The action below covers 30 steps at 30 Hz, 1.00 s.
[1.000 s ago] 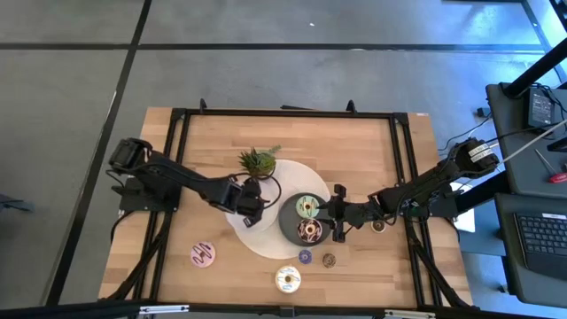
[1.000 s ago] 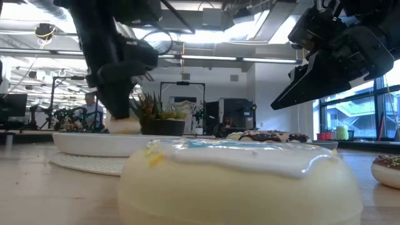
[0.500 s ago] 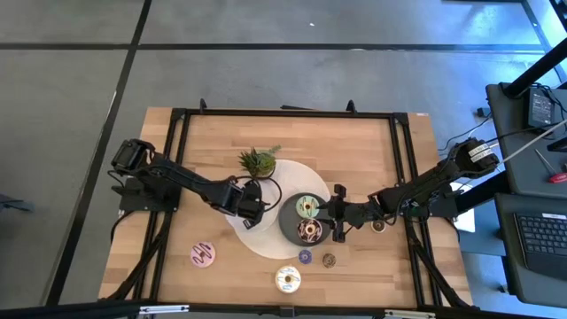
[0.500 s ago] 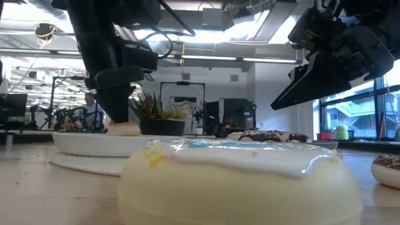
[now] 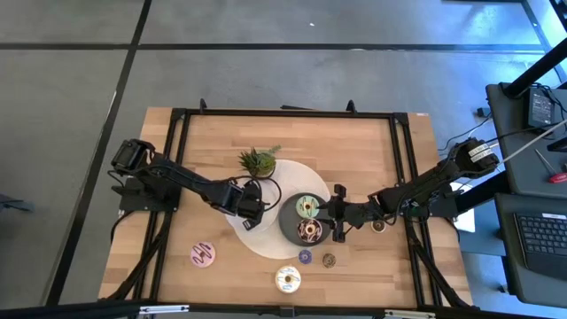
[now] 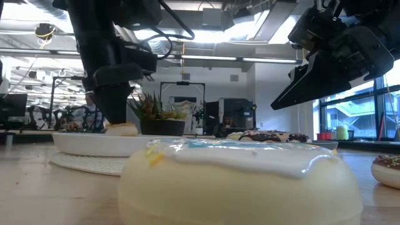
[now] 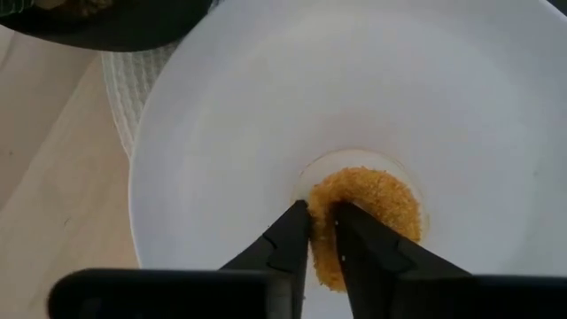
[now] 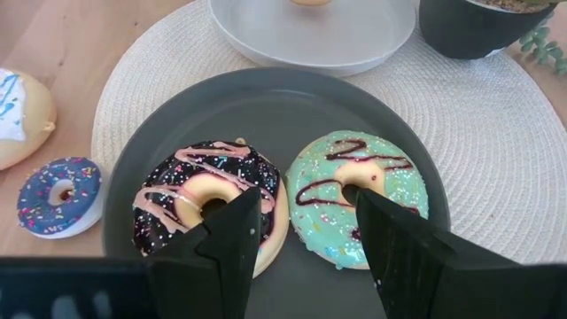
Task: Pick & Place donuts
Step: Put the small orange donut on the white plate, then put the small black donut on the white plate
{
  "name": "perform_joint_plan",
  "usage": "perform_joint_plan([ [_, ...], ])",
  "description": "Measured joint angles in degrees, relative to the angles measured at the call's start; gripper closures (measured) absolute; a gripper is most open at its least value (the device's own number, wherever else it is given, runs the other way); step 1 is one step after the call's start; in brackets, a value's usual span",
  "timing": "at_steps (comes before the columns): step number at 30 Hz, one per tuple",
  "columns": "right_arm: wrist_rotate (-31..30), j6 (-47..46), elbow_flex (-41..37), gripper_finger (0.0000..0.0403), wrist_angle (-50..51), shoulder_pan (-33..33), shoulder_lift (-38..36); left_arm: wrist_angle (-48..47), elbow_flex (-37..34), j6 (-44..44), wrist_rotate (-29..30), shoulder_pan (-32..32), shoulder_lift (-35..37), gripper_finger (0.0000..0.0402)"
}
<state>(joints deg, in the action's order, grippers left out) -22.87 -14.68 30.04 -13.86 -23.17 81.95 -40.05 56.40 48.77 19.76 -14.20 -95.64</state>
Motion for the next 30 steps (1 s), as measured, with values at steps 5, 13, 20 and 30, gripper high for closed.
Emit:
perform_joint_plan([
  [5, 0.0, 0.0, 0.0, 0.0215, 0.01, 0.01, 0.0, -0.02, 0.0, 0.0, 0.2, 0.0, 0.0, 0.031],
  [13, 0.02, 0.0, 0.0, 0.0214, 0.08, 0.01, 0.0, -0.79, 0.0, -0.01, -0.33, 0.0, 0.03, 0.0287],
  [20, 8.59, 2.23, 0.0, 0.0214, -0.3, 0.01, -3.66, -1.67, -0.02, -0.27, -1.05, -0.28, 3.5, 0.0286],
  [30, 15.39, 1.06, 0.82, 0.0214, 11.99, 0.01, -7.43, 7.56, -0.02, -2.55, 6.53, -3.02, 6.02, 0.0288],
])
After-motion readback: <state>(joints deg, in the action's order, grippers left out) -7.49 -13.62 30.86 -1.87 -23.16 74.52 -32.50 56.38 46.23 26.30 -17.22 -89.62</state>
